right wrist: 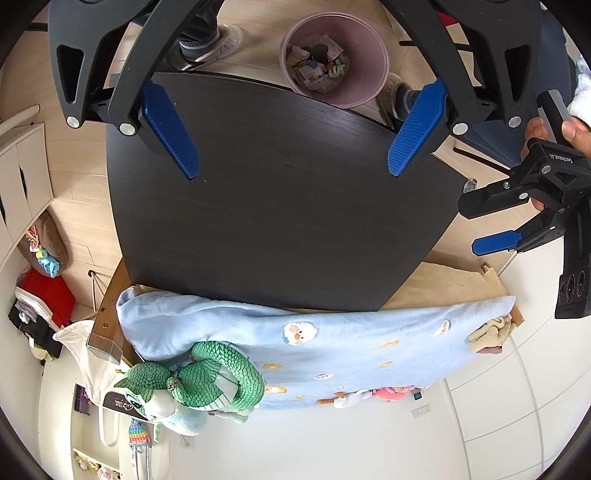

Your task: Collect trash

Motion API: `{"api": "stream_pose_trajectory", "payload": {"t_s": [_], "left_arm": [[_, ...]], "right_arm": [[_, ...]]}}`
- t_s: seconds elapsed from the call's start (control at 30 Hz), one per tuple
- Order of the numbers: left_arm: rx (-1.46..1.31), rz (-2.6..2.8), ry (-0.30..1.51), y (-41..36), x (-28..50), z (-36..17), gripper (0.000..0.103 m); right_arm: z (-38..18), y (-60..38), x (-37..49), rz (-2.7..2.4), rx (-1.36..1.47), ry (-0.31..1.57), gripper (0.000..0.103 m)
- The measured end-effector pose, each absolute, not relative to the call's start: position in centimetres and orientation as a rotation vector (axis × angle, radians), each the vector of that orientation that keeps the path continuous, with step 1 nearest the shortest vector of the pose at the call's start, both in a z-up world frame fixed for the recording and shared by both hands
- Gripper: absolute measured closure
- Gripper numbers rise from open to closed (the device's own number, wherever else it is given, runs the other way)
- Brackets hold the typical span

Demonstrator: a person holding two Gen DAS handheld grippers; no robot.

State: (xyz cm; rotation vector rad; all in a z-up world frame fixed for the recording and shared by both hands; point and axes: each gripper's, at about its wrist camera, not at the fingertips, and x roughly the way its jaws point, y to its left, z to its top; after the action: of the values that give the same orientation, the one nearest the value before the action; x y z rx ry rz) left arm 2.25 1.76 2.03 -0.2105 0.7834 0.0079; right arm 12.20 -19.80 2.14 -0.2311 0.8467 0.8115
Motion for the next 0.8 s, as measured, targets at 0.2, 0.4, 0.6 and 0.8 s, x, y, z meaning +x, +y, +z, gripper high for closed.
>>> {"api": "stream_pose_trajectory", "payload": {"t_s": [0.2,0.4,0.6,0.8], "left_arm": [[-0.211,0.006,0.786,1.79,2.48,1.97,0.006],[-0.214,0.003,0.788,1.81,2.55,1.82,0.006],[-0.214,0.003,0.789,1.77,2.58,1.79,0.006],[-0.213,0.002,0.792,1.64,2.57,1.73,0.006]], "right_arm": [[2.21,-19.80,12.24,0.810,-0.228,0.843,0.003],[2.42,-19.71,12.23,0.811,-0.233,0.837,0.003],[2.42,-19.71,12.18,0.810,-0.234,0.839,0.003],[2.44,-19.71,12.20,0.809,-0.235,0.840,0.003]]}}
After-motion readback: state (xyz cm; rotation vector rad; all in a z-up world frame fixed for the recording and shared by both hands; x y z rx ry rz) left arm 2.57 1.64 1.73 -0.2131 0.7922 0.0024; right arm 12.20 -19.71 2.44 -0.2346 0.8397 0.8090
